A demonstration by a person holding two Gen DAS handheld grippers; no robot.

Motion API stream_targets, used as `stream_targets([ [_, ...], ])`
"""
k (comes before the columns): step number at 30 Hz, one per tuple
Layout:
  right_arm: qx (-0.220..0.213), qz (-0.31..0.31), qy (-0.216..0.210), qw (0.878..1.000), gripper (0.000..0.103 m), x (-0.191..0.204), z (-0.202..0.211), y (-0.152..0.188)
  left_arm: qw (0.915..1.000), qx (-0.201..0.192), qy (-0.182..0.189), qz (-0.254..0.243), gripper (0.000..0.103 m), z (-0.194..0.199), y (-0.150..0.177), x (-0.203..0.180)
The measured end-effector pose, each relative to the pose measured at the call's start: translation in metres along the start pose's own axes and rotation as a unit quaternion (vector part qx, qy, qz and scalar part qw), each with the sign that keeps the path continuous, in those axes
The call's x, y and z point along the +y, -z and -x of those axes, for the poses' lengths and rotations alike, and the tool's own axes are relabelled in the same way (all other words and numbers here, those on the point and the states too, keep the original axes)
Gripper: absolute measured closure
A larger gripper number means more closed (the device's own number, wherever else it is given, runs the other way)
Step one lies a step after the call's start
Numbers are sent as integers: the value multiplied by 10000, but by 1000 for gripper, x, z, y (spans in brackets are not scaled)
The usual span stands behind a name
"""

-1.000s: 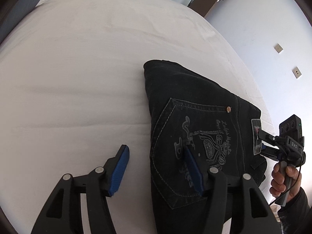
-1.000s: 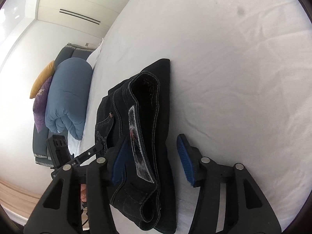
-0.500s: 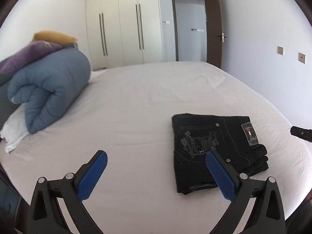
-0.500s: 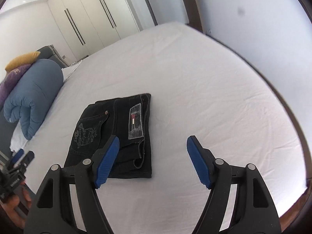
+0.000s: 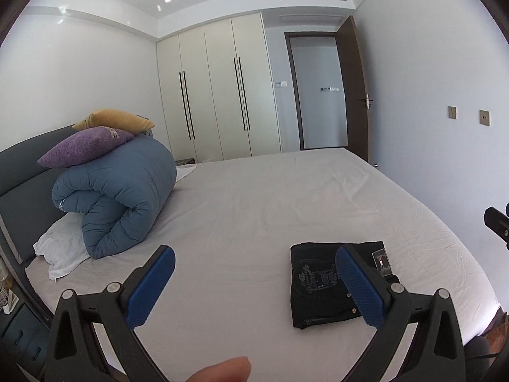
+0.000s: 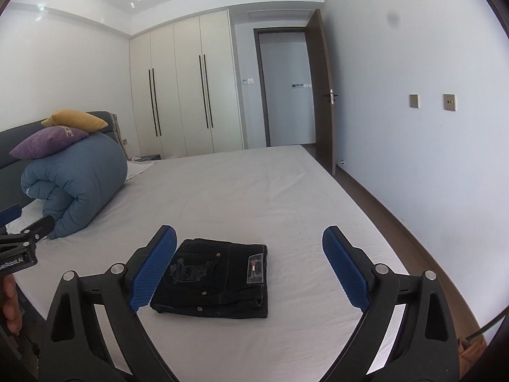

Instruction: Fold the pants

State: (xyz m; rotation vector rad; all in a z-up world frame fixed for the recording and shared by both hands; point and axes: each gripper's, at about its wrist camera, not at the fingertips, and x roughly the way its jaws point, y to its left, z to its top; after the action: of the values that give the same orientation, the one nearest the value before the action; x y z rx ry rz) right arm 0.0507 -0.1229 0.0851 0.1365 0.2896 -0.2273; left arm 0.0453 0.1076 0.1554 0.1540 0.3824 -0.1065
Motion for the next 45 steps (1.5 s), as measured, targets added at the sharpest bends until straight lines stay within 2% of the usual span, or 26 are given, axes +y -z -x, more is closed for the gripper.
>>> stream_targets([
  [2,85,-59,117,9999,8,4,10,-9,9996,291,10,44,0,-6,-2,-3],
  [5,308,-40,21,9995,7,11,20,-20,9967,719,314,193,0,-19,4,-10],
  [8,738,208,300,9966,7,21,18,-22,9918,1154,479,262,0,-35,15,-20],
  [13,1357,42,385,9900,7,24,5,-10,9868,1527,482,243,0,-45,29,-30],
  [18,1696,-3,425,9846,7,24,-13,7,9818,1801,518,315,0,-54,37,-31],
  [45,2028,121,263,9788,7,29,-43,23,9759,2099,525,264,0,-68,49,-37],
])
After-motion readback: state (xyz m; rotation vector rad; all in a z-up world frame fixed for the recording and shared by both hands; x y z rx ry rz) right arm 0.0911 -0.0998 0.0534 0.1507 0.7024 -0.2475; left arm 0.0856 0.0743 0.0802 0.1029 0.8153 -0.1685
